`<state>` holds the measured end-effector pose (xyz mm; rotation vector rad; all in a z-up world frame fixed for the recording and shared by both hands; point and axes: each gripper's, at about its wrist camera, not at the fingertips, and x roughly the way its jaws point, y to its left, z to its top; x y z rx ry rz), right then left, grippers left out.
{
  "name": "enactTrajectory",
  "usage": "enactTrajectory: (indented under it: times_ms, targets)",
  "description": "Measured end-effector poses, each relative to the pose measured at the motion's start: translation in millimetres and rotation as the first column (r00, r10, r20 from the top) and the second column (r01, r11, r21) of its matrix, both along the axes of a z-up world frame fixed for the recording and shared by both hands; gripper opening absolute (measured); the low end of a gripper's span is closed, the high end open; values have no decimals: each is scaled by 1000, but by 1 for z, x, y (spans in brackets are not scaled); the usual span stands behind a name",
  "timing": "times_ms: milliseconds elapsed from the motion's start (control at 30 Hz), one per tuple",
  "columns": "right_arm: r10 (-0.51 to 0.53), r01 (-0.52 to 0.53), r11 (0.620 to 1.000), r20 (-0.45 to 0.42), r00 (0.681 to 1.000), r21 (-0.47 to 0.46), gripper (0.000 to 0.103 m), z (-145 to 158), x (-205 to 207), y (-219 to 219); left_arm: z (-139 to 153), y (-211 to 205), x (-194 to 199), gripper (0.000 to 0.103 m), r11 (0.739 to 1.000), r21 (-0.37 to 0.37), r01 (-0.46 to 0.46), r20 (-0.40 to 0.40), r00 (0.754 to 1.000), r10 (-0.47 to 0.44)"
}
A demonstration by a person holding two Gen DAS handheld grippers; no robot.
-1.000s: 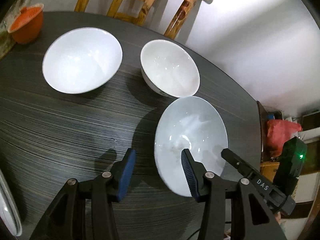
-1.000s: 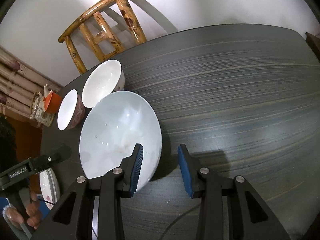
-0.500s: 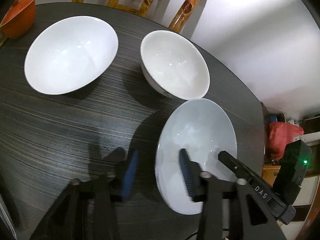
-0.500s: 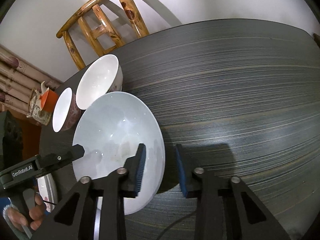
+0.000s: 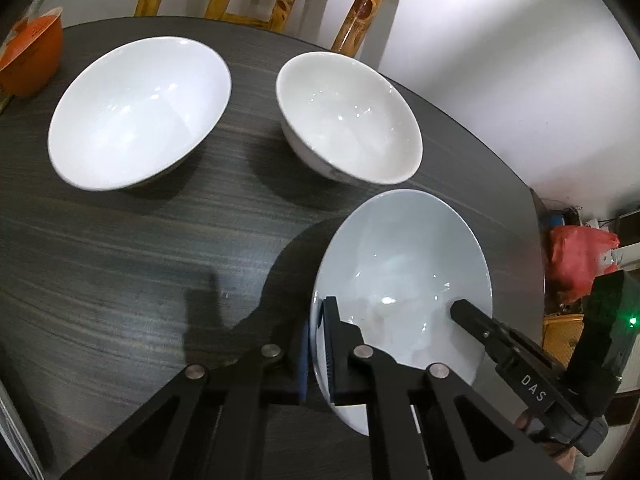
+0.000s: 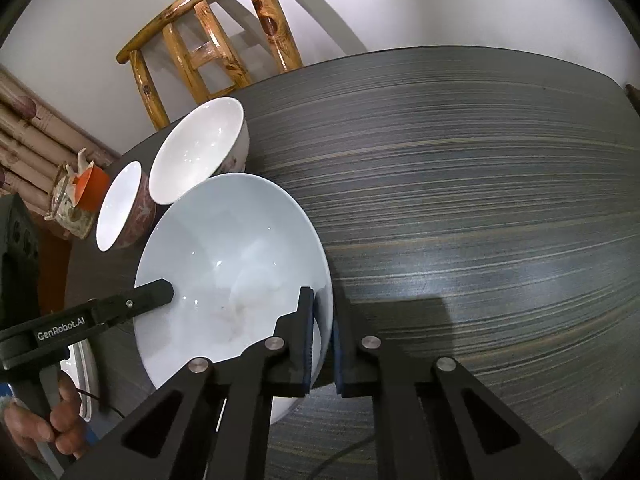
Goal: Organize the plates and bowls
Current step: 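Grasp the large white bowl's rim with the left tool while the right tool grips it, then carry the large white bowl with both tools and set it beside the plate stack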
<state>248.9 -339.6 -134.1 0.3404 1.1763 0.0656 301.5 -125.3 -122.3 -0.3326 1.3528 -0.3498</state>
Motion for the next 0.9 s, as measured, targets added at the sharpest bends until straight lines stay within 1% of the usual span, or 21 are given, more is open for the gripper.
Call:
enactTrajectory:
  times_ms: [133, 333, 467, 633, 733, 900]
  targets:
    - [-1, 1, 1000, 16, 1000, 1, 8, 8, -9, 7, 8, 10, -9, 6, 1000, -8, 0, 15, 1000, 0]
    - [5, -6, 1000, 41, 999, 13, 8, 23, -30, 27, 25, 27, -32, 6, 1000, 18, 7, 47, 999, -8]
    - [18, -20, 999, 47, 999, 27, 8, 29, -47, 45, 31, 49, -52, 6, 1000, 30, 10, 55, 998, -11]
    - [35, -37, 998, 47, 998, 41, 8, 32, -72, 72, 35, 88, -83, 6, 999, 40, 3, 60, 998, -5]
    - [34, -37, 997, 45, 998, 66, 8, 32, -88, 89, 35, 103, -103, 7, 999, 48, -1, 66, 998, -2]
    - [40, -42, 996, 34, 999, 78, 8, 28, -114, 116, 34, 130, -134, 7, 998, 66, -6, 69, 998, 2]
